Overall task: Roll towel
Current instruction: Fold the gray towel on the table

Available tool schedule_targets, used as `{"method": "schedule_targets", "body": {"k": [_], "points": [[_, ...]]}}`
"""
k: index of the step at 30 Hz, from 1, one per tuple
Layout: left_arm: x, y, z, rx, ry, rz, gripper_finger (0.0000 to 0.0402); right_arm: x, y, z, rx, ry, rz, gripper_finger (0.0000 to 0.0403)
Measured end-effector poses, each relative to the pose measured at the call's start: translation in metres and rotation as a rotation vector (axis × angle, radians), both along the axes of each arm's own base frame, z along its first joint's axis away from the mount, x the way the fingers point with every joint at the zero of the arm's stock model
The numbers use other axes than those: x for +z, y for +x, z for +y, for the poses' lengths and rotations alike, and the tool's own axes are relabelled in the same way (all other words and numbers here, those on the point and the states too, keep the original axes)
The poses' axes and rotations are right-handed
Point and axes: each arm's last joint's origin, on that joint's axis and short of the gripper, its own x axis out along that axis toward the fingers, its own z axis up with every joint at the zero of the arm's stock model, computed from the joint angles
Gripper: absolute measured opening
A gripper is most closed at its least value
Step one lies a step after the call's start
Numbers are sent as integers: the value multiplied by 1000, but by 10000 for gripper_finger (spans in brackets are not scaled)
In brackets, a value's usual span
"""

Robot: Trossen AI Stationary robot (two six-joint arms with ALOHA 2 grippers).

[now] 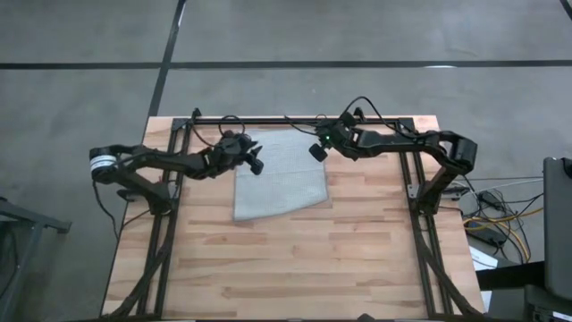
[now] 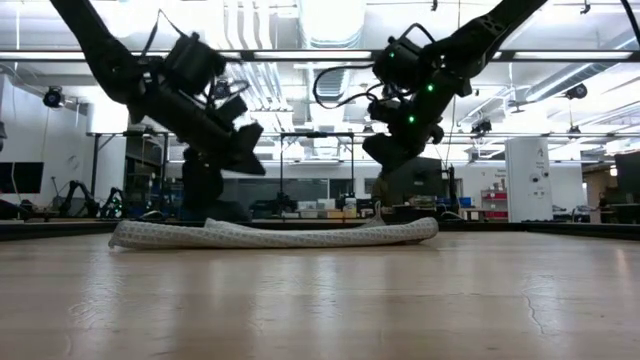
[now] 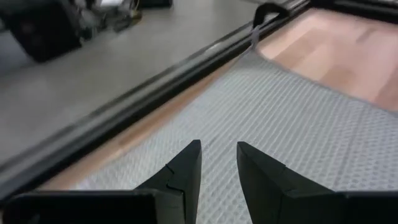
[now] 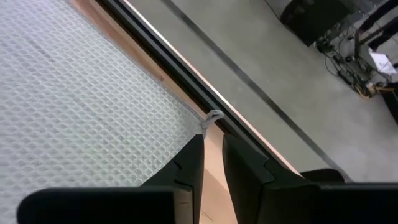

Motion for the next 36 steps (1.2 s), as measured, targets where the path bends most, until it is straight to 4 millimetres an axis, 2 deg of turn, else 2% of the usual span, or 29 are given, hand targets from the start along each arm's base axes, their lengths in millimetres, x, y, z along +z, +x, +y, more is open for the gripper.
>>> {"method": "schedule_targets", "body": {"k": [5, 11, 18, 23, 28, 36], "points": [[22, -3, -9, -40, 56, -46, 106, 15, 0, 12, 30, -17, -47, 54], [41, -17, -25, -71, 42, -62, 106, 47, -7, 33, 88, -51, -123, 53], [55, -34, -46, -120, 0, -35, 93, 88, -25, 55, 152, -102, -239, 53], [56, -39, -63, -158, -82, -52, 73, 110, -38, 69, 184, -123, -315, 53], [49, -41, -77, -190, -159, -8, 62, 115, -47, 81, 220, -107, -296, 53], [41, -43, -98, -259, -238, 57, 60, 103, -56, 116, 352, 13, -150, 53]]}}
